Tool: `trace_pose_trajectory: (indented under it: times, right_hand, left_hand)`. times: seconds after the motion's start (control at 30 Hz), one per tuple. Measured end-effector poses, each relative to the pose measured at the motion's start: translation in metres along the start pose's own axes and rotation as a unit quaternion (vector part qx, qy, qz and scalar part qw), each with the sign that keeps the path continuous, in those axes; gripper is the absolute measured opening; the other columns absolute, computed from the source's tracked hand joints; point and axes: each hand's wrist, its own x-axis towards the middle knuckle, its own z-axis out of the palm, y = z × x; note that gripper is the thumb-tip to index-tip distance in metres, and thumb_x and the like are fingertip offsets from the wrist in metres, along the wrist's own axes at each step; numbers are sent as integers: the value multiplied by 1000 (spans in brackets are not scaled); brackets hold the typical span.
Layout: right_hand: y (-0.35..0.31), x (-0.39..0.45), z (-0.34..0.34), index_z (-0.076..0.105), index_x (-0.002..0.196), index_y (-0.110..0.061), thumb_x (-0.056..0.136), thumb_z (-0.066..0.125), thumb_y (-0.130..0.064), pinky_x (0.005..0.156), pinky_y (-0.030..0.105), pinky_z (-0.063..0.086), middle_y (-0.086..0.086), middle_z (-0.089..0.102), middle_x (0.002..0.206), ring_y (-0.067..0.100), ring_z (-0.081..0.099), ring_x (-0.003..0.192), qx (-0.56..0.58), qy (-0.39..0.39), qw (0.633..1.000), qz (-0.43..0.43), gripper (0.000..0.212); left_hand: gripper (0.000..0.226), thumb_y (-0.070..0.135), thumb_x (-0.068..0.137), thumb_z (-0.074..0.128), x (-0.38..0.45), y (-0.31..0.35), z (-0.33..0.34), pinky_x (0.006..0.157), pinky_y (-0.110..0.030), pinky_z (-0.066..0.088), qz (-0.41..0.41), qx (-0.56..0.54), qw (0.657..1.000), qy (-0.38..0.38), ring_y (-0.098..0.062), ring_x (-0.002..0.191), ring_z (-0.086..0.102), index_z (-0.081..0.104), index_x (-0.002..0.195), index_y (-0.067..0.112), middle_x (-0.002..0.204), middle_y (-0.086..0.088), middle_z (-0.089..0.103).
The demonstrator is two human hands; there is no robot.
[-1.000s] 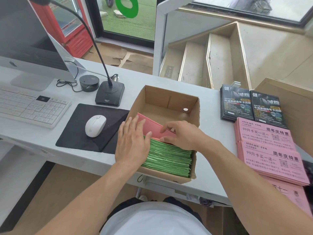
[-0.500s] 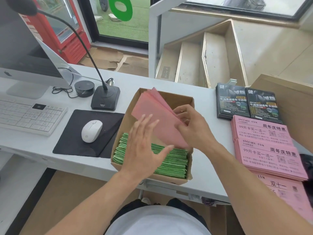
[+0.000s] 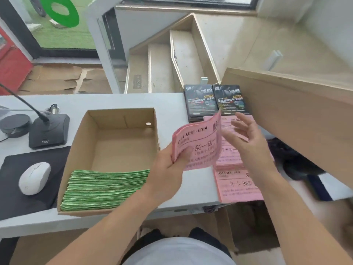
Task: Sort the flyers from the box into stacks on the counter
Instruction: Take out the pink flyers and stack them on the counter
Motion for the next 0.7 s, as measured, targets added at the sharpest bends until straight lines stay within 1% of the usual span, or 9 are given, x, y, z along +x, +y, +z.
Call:
trace_pose_trajectory:
  times: [0.03,0.1,0.17,0.27,0.37,0.43,0.5,0.6,0.7]
  right_hand:
    - [9,1,-15,53,140,-31,89,70,-46,90,30,54,-11,68,127,6,66,114,38,-54,997,35,56]
    - [31,2,-43,55,141,-15,99,59,-37,98,51,54,9,68,132,28,67,120,130,-182,968,116,48]
    - [48,1,-65,56,139,-7,100,58,-28,106,58,46,17,66,134,38,63,123,146,-233,951,139,44]
    - [70,-4,-84,67,127,-13,90,70,-17,103,57,50,7,74,122,28,70,114,78,-149,980,103,37]
    - [86,-16,-98,74,118,-22,89,73,-9,98,43,54,-5,76,115,14,71,110,17,-84,996,38,32]
    - [99,-22,-111,75,116,-24,88,74,-11,95,39,53,-8,76,115,13,70,111,4,-60,998,18,31]
    - [112,-24,-129,75,113,-22,88,76,-11,92,38,53,-8,76,112,15,70,109,-15,-39,999,2,28]
    - [131,-23,-154,75,109,-21,89,74,-10,90,31,55,-9,77,107,11,71,106,-47,-41,998,25,23]
    - [153,-21,-163,72,116,-32,95,69,-8,89,18,55,-21,74,110,-1,66,108,-121,-100,985,71,32]
  left_hand:
    - [24,16,104,52,2,-3,7,97,-26,53,-35,-53,998,-23,-9,117,65,64,120,29,119,11,73]
    - [24,19,99,56,5,-13,20,100,-41,53,-85,-113,989,-46,-19,117,67,66,119,26,120,3,74]
    - [22,16,101,56,7,-26,32,102,-43,52,-122,-126,984,-38,-18,115,68,65,118,25,117,4,75]
    - [27,14,103,53,6,-48,46,102,-34,53,-127,-23,991,-17,-8,115,66,64,122,30,117,13,74]
    - [31,17,102,55,4,-65,61,93,-19,54,-118,56,991,-18,2,109,64,65,120,40,113,21,73]
    - [28,26,100,56,1,-71,76,89,-15,53,-121,72,989,-44,4,108,63,65,116,47,113,26,71]
    - [28,37,95,55,1,-74,91,91,-14,52,-108,94,986,-81,5,112,62,63,119,50,118,31,68]
    - [32,30,99,56,3,-85,111,90,-9,49,-109,92,984,-105,6,117,58,63,125,47,122,33,65]
    - [45,11,101,57,-1,-108,122,89,-11,51,-140,111,981,-82,3,119,56,63,115,53,115,36,66]
